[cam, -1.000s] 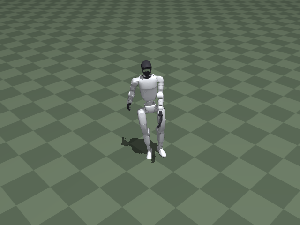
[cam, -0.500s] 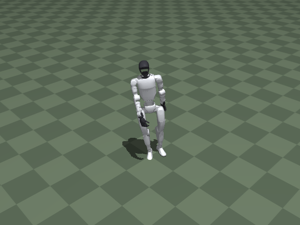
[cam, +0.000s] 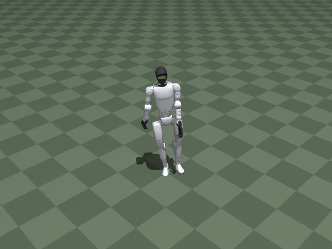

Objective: Upper body actions

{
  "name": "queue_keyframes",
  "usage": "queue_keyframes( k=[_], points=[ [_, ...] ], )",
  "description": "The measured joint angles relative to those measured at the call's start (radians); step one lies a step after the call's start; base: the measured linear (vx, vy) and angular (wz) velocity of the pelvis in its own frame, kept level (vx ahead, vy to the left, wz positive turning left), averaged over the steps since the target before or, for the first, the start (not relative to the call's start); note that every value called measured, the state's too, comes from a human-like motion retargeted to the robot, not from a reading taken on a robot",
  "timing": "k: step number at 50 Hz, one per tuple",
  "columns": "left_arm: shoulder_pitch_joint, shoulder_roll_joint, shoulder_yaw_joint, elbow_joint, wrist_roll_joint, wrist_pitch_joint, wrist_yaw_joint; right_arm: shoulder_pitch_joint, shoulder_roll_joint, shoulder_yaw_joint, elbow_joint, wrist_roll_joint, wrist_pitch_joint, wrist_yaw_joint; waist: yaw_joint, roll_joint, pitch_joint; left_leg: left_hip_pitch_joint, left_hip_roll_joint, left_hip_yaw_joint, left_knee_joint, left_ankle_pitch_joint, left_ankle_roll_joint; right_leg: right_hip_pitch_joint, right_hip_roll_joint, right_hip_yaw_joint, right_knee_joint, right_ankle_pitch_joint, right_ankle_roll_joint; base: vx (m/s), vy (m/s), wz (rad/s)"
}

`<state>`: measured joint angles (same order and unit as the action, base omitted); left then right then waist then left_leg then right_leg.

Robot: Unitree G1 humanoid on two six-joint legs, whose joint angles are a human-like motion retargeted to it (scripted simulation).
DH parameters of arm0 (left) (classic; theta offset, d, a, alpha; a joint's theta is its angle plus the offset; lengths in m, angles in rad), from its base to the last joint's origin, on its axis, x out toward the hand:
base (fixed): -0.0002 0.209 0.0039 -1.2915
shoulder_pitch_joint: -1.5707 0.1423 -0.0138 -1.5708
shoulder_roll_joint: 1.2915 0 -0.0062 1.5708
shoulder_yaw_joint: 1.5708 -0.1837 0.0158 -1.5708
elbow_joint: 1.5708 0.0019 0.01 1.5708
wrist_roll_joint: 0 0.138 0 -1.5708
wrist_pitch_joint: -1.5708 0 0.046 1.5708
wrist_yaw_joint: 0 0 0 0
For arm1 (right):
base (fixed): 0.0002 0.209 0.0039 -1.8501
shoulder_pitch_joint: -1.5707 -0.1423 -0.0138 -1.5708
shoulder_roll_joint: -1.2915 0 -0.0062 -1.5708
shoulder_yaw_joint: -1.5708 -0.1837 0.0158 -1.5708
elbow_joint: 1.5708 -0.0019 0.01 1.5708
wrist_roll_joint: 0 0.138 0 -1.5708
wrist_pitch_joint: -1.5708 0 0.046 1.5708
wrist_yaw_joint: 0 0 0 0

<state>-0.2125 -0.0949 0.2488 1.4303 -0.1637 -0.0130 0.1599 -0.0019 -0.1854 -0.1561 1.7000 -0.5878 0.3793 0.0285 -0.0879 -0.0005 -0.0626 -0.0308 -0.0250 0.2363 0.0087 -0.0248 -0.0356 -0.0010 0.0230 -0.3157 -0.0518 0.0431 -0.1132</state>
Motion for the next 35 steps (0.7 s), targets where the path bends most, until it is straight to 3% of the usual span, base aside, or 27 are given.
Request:
queue_keyframes(
  k=[5,10,16,20,25,30,35],
  points=[
    [-0.012,0.002,-0.115,-0.174,0.074,-0.093,0.007,0.148,-0.022,-0.160,-0.040,0.061,-0.092,-0.032,-0.022,0.000,-0.030,-0.025,-0.001,-0.005,0.005,0.001,-0.003,-0.013,-0.008,-0.010,-0.005,-0.002,0.005,0.02,0.00,0.05],
    [-0.009,0.059,-0.161,-0.129,0.133,-0.098,0.092,0.171,-0.041,-0.183,-0.027,0.054,-0.091,-0.081,-0.054,0.015,-0.052,-0.037,0.006,0.013,0.005,-0.001,-0.004,-0.035,-0.004,0.007,-0.002,0.002,0.005,-0.01,0.00,-0.11],
    [0.018,0.088,-0.081,0.102,0.116,-0.026,0.161,0.104,-0.014,-0.138,-0.053,0.029,-0.053,-0.039,-0.057,0.035,-0.039,-0.011,0.014,0.068,-0.008,-0.009,-0.003,-0.056,0.013,0.067,0.013,0.016,-0.005,0.00,0.01,-0.48],
    [0.074,0.110,0.026,0.255,0.062,0.075,0.050,0.057,0.045,-0.077,-0.174,-0.034,-0.070,0.007,-0.050,0.044,-0.024,0.020,0.019,0.120,-0.021,-0.015,-0.005,-0.064,0.028,0.113,0.020,0.029,-0.013,0.04,-0.01,-0.67],
    [0.219,0.108,0.102,0.270,0.018,0.205,-0.063,0.006,0.099,0.053,-0.340,-0.137,-0.166,0.063,-0.049,0.053,-0.002,0.057,0.026,0.175,-0.032,-0.024,-0.008,-0.068,0.044,0.160,0.031,0.042,-0.019,0.03,-0.03,-0.56],
    [0.286,0.094,0.148,0.270,0.017,0.202,-0.029,-0.023,0.115,0.150,-0.451,-0.205,-0.260,0.153,-0.040,0.055,-0.001,0.072,0.031,0.196,-0.033,-0.027,-0.011,-0.070,0.051,0.180,0.038,0.049,-0.021,0.01,-0.02,-0.18],
    [0.260,0.097,0.150,0.270,0.018,0.183,-0.018,-0.035,0.109,0.162,-0.462,-0.219,-0.296,0.235,-0.020,0.042,0.000,0.067,0.030,0.177,-0.029,-0.021,-0.009,-0.062,0.046,0.166,0.037,0.047,-0.021,-0.03,-0.02,0.16]
  ],
)
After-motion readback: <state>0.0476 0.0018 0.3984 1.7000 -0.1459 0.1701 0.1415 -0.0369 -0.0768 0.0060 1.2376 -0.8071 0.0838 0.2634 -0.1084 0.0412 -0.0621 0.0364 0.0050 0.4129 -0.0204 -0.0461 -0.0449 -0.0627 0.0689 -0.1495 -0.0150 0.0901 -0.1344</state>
